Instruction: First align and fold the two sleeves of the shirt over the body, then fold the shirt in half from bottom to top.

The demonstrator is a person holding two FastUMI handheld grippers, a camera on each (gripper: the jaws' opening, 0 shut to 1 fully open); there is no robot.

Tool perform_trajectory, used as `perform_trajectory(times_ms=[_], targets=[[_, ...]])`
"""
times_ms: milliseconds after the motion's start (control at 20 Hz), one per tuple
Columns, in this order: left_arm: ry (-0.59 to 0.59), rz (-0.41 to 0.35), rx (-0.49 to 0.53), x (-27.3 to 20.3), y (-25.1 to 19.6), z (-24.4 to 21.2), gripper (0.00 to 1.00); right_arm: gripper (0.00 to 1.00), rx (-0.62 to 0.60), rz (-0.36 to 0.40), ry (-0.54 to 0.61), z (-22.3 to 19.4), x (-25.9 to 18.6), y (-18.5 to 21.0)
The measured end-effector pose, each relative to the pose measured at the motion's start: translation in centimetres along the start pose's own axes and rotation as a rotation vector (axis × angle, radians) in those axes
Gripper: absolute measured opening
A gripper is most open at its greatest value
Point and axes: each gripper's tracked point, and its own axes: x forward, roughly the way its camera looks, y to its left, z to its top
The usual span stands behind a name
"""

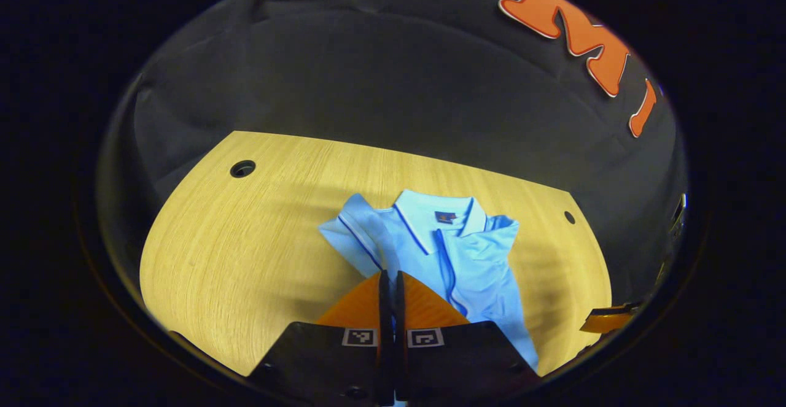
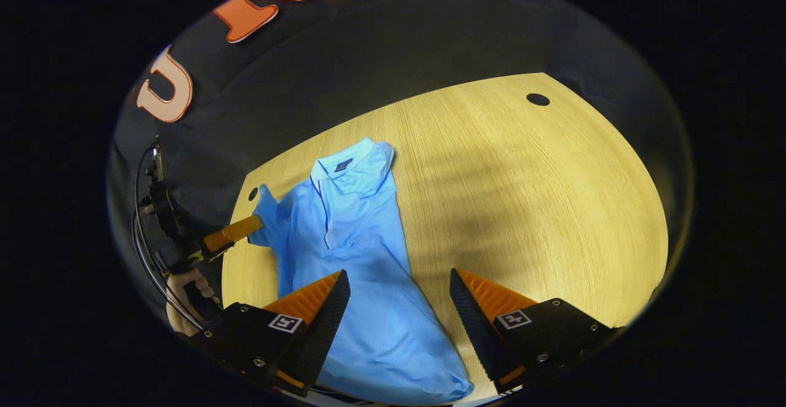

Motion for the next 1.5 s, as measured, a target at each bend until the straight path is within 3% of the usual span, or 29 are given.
perform_trajectory(times_ms=[550, 1000, 1050, 1150, 1200, 1350, 1500], targets=[[0.058, -0.075, 0.085, 1.4, -9.5, -1.4, 0.04, 0.99, 0.029, -0.005, 0.011, -0.3, -0.9, -3.9], [0.106, -0.086, 0.170, 3.2, -14.0, -3.6, 0.05, 0.99, 0.037, -0.015, 0.012, -0.4, -1.5, -6.0], [0.110, -0.093, 0.175, 3.1, -14.3, -4.0, 0.13, 0.98, 0.037, -0.016, 0.012, -0.5, -1.6, -6.1], [0.118, -0.107, 0.184, 3.0, -14.8, -4.6, 0.19, 0.99, 0.040, -0.017, 0.018, -0.7, -1.4, -6.1], [0.120, -0.116, 0.180, 2.5, -15.1, -4.8, 0.29, 0.99, 0.040, -0.014, 0.023, -0.8, -1.3, -6.1], [0.133, -0.102, 0.195, 1.3, -14.5, -5.8, 1.00, 0.99, 0.024, -0.008, 0.031, -1.4, -0.9, -5.4], [0.142, -0.054, 0.202, -0.7, -12.2, -7.0, 1.00, 0.99, -0.009, -0.010, 0.047, -2.3, -1.0, -4.5]])
